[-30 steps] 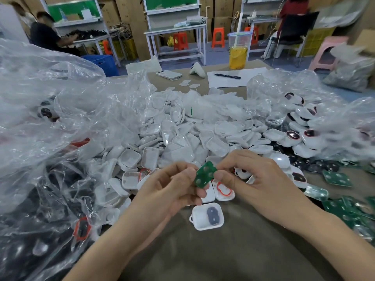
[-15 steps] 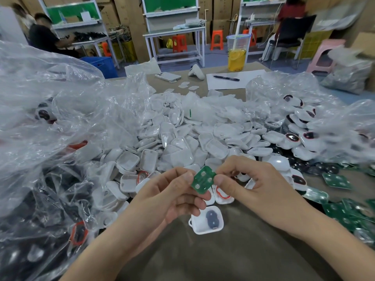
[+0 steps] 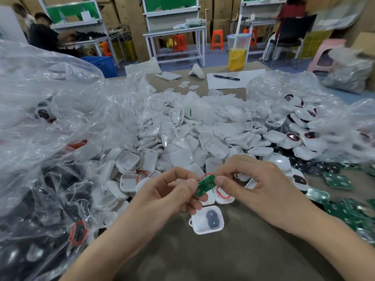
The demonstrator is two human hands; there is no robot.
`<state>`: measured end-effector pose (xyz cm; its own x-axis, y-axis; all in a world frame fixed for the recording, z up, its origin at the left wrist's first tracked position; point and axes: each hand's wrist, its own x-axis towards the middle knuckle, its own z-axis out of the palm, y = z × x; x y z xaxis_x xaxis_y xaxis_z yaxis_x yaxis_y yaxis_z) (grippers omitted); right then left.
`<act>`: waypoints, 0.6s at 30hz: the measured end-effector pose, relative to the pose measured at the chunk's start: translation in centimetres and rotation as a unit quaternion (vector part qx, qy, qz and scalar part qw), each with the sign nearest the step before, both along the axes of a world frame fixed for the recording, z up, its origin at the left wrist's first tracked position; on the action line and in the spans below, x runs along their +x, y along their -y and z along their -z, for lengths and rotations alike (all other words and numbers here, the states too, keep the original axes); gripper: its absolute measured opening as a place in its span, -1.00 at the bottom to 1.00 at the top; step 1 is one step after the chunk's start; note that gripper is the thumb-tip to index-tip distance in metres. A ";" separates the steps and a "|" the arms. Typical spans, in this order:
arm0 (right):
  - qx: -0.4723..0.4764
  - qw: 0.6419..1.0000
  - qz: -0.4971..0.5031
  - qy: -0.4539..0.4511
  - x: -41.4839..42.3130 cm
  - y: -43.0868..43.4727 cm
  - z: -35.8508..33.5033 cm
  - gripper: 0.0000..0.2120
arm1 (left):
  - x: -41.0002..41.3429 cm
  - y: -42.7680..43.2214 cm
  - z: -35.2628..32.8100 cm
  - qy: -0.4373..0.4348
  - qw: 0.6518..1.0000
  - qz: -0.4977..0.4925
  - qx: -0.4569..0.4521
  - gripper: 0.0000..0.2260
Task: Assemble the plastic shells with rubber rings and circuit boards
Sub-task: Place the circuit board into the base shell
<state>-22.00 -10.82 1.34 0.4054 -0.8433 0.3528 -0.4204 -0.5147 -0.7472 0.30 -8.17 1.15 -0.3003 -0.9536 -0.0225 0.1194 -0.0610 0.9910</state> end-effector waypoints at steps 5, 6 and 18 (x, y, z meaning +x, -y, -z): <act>-0.030 0.997 0.009 -0.072 -1.2 -0.1 -0.1 -0.78 | 1.5 -1.2 1.0 0.260 0.937 -0.078 -0.221 -0.86; -0.039 0.995 0.008 -0.087 -1.5 -0.1 -0.1 -0.76 | 1.7 -1.4 1.1 0.303 0.911 -0.071 -0.270 -0.87; -0.076 0.965 -0.068 -0.243 -2.3 -0.1 0.9 -0.58 | 1.3 -1.5 0.3 0.445 0.779 0.008 -0.442 -0.89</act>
